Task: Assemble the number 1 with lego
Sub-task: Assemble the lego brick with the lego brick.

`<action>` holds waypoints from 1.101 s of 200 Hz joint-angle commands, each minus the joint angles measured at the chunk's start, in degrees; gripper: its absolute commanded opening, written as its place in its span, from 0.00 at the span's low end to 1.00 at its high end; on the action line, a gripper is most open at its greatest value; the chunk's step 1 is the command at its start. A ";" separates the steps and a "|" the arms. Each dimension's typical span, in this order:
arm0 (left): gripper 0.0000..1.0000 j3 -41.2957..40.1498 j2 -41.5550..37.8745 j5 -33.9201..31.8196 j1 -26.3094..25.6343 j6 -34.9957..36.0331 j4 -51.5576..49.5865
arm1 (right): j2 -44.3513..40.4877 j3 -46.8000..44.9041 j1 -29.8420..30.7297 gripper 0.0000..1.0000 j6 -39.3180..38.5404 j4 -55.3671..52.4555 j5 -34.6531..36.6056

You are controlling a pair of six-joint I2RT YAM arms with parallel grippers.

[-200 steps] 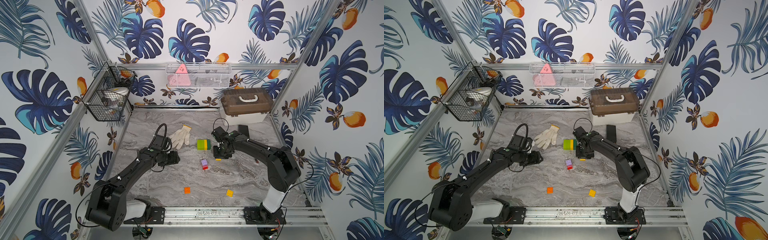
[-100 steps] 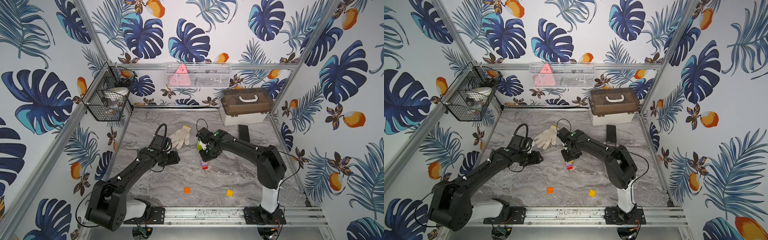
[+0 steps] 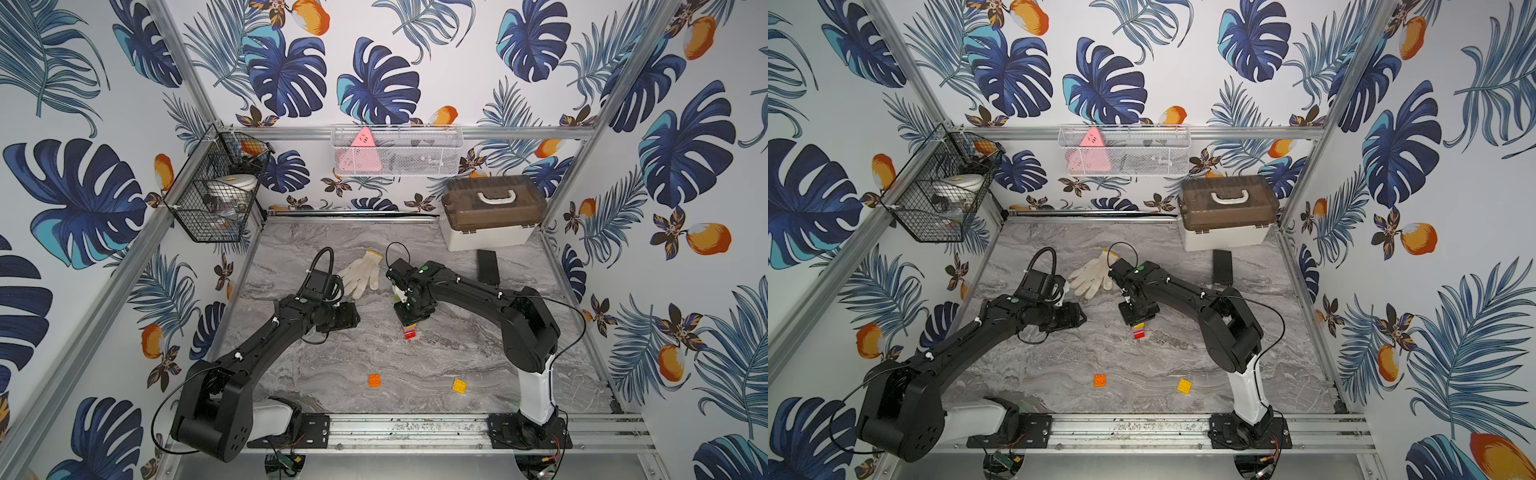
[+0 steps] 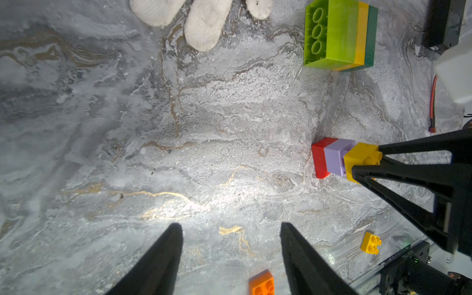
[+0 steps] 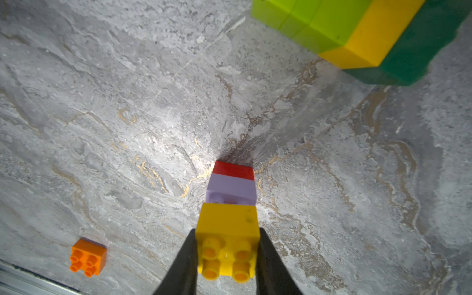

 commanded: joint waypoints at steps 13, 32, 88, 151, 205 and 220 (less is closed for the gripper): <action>0.67 0.13 0.06 0.36 -0.02 0.55 0.56 | 0.16 -0.84 0.01 0.21 1.46 0.41 0.09; 0.67 0.17 -0.03 0.29 -0.02 0.57 0.49 | 0.73 -0.24 0.01 0.21 2.08 0.37 0.10; 0.67 0.04 -0.39 0.20 -0.01 0.58 0.40 | 4.18 4.07 -0.16 0.21 2.70 -3.88 0.62; 0.67 0.04 -0.44 0.30 -0.01 0.58 0.49 | 4.13 7.57 -0.42 0.22 3.50 -6.54 1.16; 0.67 0.12 -0.36 0.45 0.01 0.51 0.49 | 5.67 9.23 -0.69 0.22 3.59 -7.43 0.65; 0.67 0.13 -0.28 0.46 0.00 0.55 0.49 | 6.21 9.23 -0.86 0.22 3.63 -7.37 0.69</action>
